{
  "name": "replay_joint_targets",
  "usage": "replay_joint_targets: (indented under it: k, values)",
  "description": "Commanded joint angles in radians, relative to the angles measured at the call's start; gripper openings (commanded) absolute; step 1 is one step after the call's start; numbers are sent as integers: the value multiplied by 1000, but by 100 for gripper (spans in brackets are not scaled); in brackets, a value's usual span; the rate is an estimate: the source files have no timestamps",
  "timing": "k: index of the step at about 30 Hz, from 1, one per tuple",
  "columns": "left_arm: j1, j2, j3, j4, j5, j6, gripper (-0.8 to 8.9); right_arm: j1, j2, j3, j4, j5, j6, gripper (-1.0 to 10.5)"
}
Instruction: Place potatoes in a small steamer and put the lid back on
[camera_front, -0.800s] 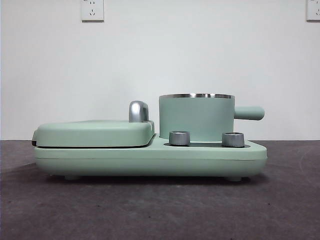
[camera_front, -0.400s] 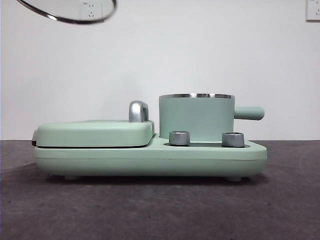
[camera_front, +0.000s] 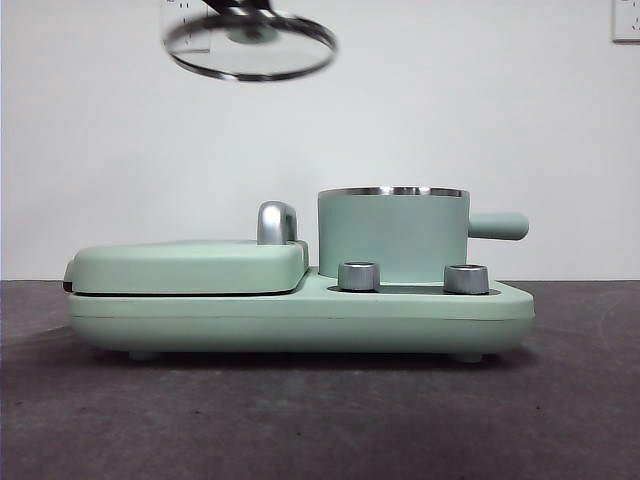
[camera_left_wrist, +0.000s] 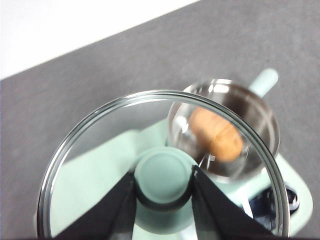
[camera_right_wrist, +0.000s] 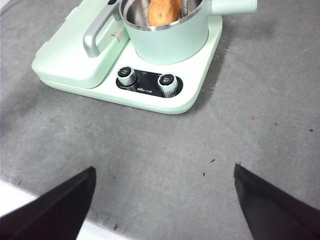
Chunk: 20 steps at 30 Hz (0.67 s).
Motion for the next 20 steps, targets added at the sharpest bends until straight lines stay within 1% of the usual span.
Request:
replay_joint_targets:
  k: [1,4,9,14,20]
  values:
    - [-22,56,23,99,3,23,9,5,3,5,10,0,8,427]
    - [-42,106,25,156,3,21,8,5,3,5,10,0,8,427]
    - [-65,172,29,209,4,24,8,5,3,5,10,0,8,427]
    - [-81,226,29,251,46,24,9,5,3,5,10,1,8,427]
    - [-100,291,51,281,46,25,9,5,3,5,10,1,9,427]
